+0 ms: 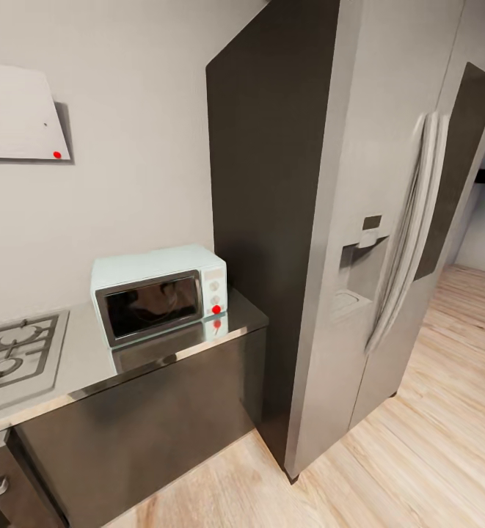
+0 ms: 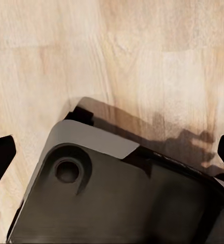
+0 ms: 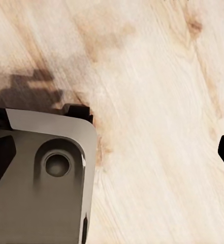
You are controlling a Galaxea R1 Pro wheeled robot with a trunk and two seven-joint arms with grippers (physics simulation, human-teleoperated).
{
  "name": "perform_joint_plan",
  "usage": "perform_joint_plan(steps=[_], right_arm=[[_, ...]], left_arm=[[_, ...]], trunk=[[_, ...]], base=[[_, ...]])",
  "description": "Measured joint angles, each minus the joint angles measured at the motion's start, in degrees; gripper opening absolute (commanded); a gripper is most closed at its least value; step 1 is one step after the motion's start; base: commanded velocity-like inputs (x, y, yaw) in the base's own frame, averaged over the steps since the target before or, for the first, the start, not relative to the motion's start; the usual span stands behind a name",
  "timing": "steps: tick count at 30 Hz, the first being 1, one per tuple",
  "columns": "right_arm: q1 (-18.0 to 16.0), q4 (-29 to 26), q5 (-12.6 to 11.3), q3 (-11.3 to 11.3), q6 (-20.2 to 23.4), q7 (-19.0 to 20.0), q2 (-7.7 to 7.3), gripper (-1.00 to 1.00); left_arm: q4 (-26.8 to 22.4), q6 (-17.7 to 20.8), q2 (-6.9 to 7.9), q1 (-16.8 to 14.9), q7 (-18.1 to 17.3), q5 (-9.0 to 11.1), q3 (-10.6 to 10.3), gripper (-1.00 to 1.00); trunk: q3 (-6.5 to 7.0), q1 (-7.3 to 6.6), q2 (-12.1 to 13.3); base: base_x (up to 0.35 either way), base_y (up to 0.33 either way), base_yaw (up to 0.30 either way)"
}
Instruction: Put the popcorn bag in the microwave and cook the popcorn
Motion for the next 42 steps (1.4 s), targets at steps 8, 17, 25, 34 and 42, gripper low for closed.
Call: perform_joint_plan(steps=[8,17,25,34,42], right_arm=[[0.0,0.0,0.1,-0.1,-1.5,0.0,0.08,1.00],[0.0,0.0,-0.3,-0.2,-1.5,0.1,0.06,1.00],[0.0,0.0,-0.4,-0.2,-1.3,0.0,0.21,1.00],[0.0,0.0,-0.3,-0.2,-1.5,0.0,0.08,1.00],[0.0,0.0,-0.3,-0.1,-1.5,0.0,-0.04,1.00]], left_arm=[[-0.1,-5.2,-0.69,2.4,-0.3,-0.5,-0.1,1.00],[-0.1,-5.3,-0.74,2.5,-0.3,-0.5,-0.1,1.00],[-0.1,-5.2,-1.08,2.5,-0.3,-0.5,-0.2,1.00],[-0.1,-4.6,-2.73,2.5,-0.3,-0.5,-0.3,1.00],[-0.1,-4.6,-2.85,2.5,-0.3,-0.5,-0.3,1.00]], trunk=[[0.02,0.00,0.0],[0.01,0.00,0.0],[0.01,0.00,0.0],[0.01,0.00,0.0],[0.01,0.00,0.0]], base=[[0.000,0.000,0.000],[0.000,0.000,0.153],[0.000,0.000,0.287],[0.000,0.000,0.300],[0.000,0.000,0.300]])
